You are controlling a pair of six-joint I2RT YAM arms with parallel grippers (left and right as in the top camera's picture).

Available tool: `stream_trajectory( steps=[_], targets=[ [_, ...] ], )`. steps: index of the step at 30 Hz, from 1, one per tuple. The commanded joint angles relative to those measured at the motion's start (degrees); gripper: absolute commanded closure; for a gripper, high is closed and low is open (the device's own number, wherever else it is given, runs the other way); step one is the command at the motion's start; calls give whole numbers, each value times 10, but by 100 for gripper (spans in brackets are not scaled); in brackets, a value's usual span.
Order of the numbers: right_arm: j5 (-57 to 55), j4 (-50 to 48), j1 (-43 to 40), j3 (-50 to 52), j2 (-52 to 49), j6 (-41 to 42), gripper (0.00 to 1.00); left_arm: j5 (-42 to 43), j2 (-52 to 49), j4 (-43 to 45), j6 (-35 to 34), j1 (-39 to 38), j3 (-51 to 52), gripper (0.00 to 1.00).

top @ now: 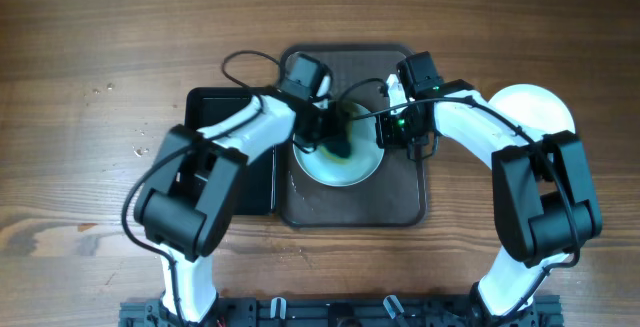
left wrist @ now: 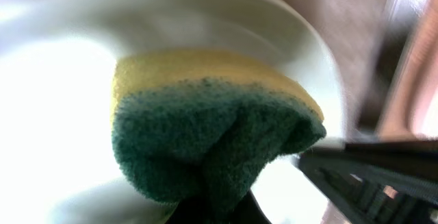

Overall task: Clean dirty plates on tray and stack at the side
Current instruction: 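Scrub the plate held by the right gripper with the sponge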

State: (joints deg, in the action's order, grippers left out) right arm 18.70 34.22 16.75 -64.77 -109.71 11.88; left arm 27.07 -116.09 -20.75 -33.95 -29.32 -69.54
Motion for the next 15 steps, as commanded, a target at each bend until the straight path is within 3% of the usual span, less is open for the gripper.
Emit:
stream_trajectory(
  steps=[1, 8, 15],
  targets=[
    [-36, 3, 7, 11, -23, 2, 96, 95, -54, 6, -30, -59, 38, 96],
    [-36, 6, 7, 11, -23, 3, 96, 75, -51, -35, -23, -35, 37, 96],
    [-36, 5, 7, 11, -23, 3, 96, -119, 1, -152, -8, 59, 37, 96]
  ],
)
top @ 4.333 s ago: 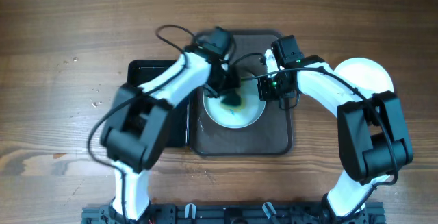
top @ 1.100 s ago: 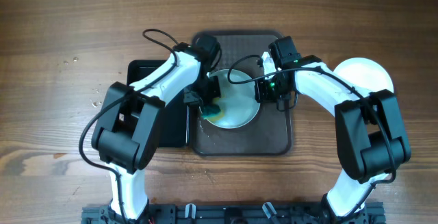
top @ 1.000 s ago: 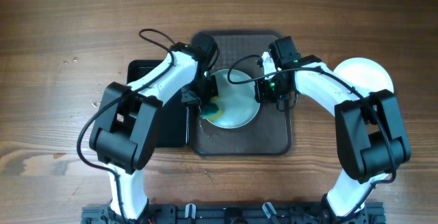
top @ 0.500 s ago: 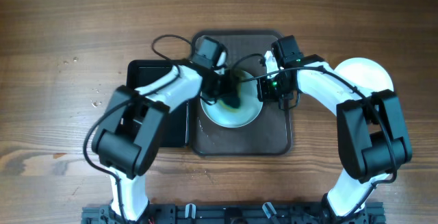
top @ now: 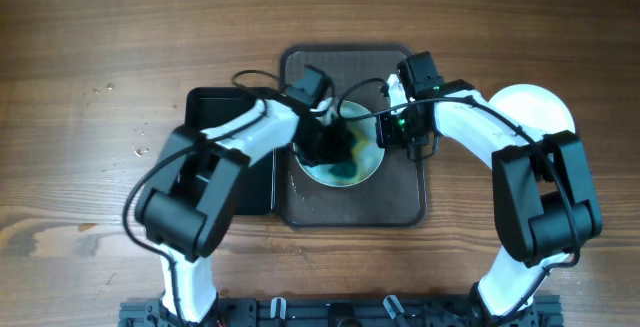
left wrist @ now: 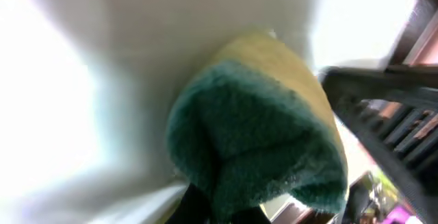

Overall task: Clean dirty plates on tray and stack at the side
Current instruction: 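Scrub the plate held by the right gripper with the sponge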

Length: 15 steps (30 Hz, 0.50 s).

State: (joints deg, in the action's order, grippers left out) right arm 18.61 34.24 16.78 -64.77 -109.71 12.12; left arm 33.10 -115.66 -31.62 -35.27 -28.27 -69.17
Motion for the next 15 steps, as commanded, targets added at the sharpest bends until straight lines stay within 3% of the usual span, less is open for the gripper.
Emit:
stream_trajectory(
  steps=[1, 6, 10, 15],
  targets=[
    [-35, 5, 7, 11, -23, 0, 96, -198, 7, -52, 7, 59, 33, 96],
    [-35, 5, 7, 11, -23, 0, 96, -226, 54, -74, 35, 92, 33, 96],
    [-35, 5, 7, 11, -23, 0, 96, -108, 105, -77, 36, 95, 33, 96],
    [-35, 9, 7, 11, -23, -1, 96, -90, 202, -112, 54, 101, 33, 96]
  ],
)
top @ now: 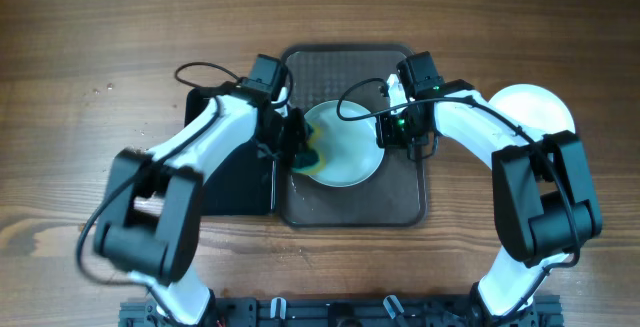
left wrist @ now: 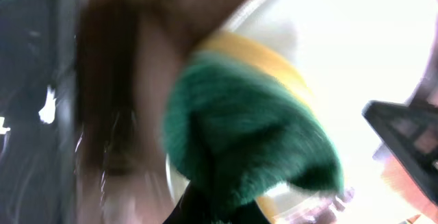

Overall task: Clean dirty plates on tray and stack at the side
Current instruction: 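Scrub the plate held by the right gripper with the sponge, then return the sponge to the black tray with the left gripper, then lift the plate and tilt it over the black tray with right gripper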

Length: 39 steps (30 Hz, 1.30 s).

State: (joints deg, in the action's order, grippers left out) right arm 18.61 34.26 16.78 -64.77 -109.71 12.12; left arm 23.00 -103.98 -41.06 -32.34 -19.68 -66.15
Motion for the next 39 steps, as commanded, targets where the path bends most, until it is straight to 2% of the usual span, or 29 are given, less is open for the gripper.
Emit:
stream_trajectory(
  steps=[1, 5, 7, 9, 11, 15, 18, 19, 20, 21, 22, 23, 25, 28, 30, 33, 36, 39],
  targets=[
    [-35, 9, 7, 11, -23, -1, 96, 0, 116, -35, 31, 24, 2, 96],
    [-35, 4, 7, 11, -23, 0, 96, -108, 192, -104, 36, 72, 3, 96],
    [-35, -5, 7, 11, -23, 1, 96, -193, 203, -138, 36, 93, 6, 96],
    [-35, -13, 7, 11, -23, 3, 96, -234, 198, -144, 36, 103, 26, 96],
    [-35, -19, 7, 11, -23, 18, 96, -240, 189, -122, 36, 109, 62, 96],
    [-34, -17, 7, 11, -23, 20, 96, -240, 155, -7, 36, 120, 154, 96],
    [-19, -12, 8, 9, -21, 15, 96, -236, 127, 52, 36, 128, 183, 94],
    [-20, -6, 8, 6, -17, 14, 96, -235, 121, 56, 36, 129, 183, 82],
    [-22, 1, 8, 3, -13, 14, 96, -234, 120, 56, 36, 129, 181, 76],
    [-23, 10, 8, -3, -6, 13, 96, -227, 122, 54, 37, 128, 179, 63],
    [-23, 21, 8, -9, 3, 13, 96, -224, 126, 46, 37, 129, 172, 42],
    [-23, 29, 8, -15, 11, 8, 96, -224, 130, 34, 37, 129, 163, 30],
    [-29, 67, 9, -39, 33, -8, 96, -220, 149, -16, 36, 135, 126, 19],
    [-72, 151, 16, -97, 51, -17, 96, -212, 182, -88, 36, 155, 69, 11],
    [-99, 213, 27, -152, 53, -33, 96, -211, 205, -129, 36, 175, 27, 2],
    [-134, 278, 53, -234, 53, -36, 96, -211, 241, -163, 36, 215, -27, 0],
    [-151, 292, 94, -300, 52, -35, 95, -205, 285, -175, 36, 267, -61, 0],
    [-175, 251, 139, -318, 52, -31, 96, -205, 318, -177, 34, 309, -63, 0]
  ],
)
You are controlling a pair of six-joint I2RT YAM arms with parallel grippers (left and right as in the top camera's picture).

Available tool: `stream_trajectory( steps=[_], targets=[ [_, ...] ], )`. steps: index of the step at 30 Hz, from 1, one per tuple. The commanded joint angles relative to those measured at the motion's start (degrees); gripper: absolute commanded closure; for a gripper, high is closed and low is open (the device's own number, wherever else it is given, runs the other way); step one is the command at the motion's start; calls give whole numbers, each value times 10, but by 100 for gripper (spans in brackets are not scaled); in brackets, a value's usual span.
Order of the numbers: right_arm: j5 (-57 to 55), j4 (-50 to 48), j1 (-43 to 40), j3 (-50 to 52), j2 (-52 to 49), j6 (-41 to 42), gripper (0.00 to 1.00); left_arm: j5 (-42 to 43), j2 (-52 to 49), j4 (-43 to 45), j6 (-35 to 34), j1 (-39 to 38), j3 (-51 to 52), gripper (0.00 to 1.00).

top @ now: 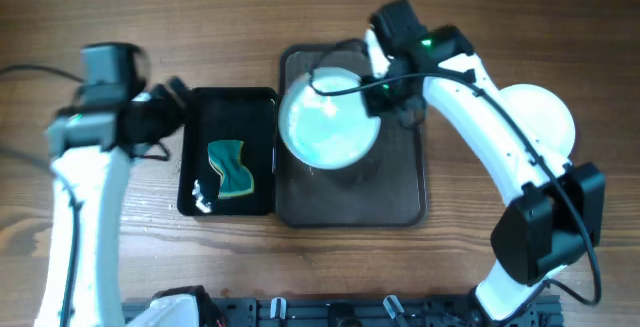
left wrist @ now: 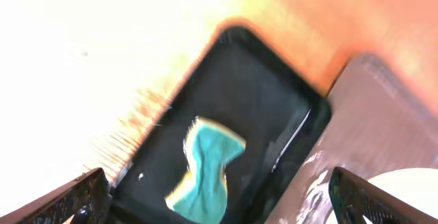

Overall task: Clean dirty plates on tray and stack at the side
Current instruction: 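Lift the plate and tilt it over the black tray with right gripper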

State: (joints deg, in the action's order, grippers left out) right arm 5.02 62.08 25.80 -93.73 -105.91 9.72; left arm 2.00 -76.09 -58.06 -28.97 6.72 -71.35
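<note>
The green and yellow sponge [top: 228,167] [left wrist: 205,162] lies loose in the black tray [top: 198,107] [left wrist: 260,87]. My left gripper [top: 172,109] [left wrist: 226,207] hangs open above that tray's left part, with nothing between its fingers [left wrist: 75,196]. A pale green plate [top: 330,127] [left wrist: 390,200] hangs over the brown tray [top: 400,202] [left wrist: 383,114], looking raised and tilted. My right gripper [top: 385,85] is shut on its far right rim.
A white plate [top: 535,117] sits on the wooden table [top: 100,17] at the right, beyond the brown tray. The two trays stand side by side at the table's middle. Wet streaks show on the brown tray's floor.
My left gripper has let go of the sponge, which now lies in the black tray, and the arm has drawn back to the left. My right gripper has shifted toward the far edge with the plate.
My left gripper held the sponge on the plate's middle while the right one held the rim. Later the sponge was at the plate's left edge. Now the sponge lies in the black tray and the plate hangs in the right gripper.
</note>
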Motion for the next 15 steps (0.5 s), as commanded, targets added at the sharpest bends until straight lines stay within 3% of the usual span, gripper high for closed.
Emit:
stream_trajectory(
  steps=[1, 7, 12, 15],
  targets=[
    [-48, -50, 67, -28, 13, -6, 95, 5, 48, -11, 0, 57, -10, 0],
    [-174, -196, 168, -28, -18, -9, 96, 20, 90, -40, 1, 109, -10, 0],
    [-406, -298, 258, -28, -26, -75, 96, 20, 92, -46, 1, 114, -10, 0],
    [-504, -359, 306, -28, -26, -168, 96, 20, 92, -46, 1, 114, -10, 0]
  ],
)
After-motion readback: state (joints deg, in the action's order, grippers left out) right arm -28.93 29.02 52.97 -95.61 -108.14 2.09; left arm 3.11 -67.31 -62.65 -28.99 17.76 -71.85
